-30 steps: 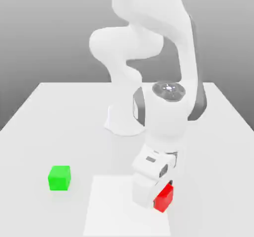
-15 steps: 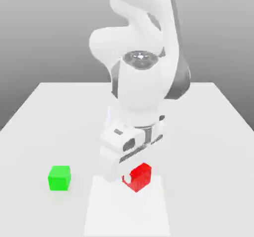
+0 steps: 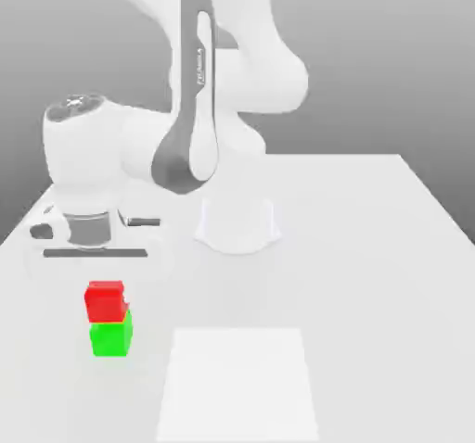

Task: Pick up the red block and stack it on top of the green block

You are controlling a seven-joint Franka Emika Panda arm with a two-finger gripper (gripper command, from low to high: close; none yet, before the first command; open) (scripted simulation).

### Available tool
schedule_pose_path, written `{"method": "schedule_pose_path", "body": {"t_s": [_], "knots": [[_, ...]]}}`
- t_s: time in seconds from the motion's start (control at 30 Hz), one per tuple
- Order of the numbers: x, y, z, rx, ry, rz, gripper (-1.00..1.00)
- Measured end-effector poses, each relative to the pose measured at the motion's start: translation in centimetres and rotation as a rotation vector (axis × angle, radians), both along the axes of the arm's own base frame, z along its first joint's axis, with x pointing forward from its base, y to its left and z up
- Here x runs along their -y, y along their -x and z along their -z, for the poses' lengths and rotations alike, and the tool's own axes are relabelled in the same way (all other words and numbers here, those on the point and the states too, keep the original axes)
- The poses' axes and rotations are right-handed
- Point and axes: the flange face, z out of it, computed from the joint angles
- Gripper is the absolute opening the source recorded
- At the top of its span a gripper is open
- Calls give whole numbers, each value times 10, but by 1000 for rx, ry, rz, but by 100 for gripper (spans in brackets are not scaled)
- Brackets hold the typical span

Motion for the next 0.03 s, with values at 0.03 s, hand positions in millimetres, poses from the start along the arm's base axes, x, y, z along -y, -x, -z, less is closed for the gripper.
{"method": "schedule_pose_path", "body": {"t_s": [0.03], "knots": [[0,0,0,0,0,0,100]]}}
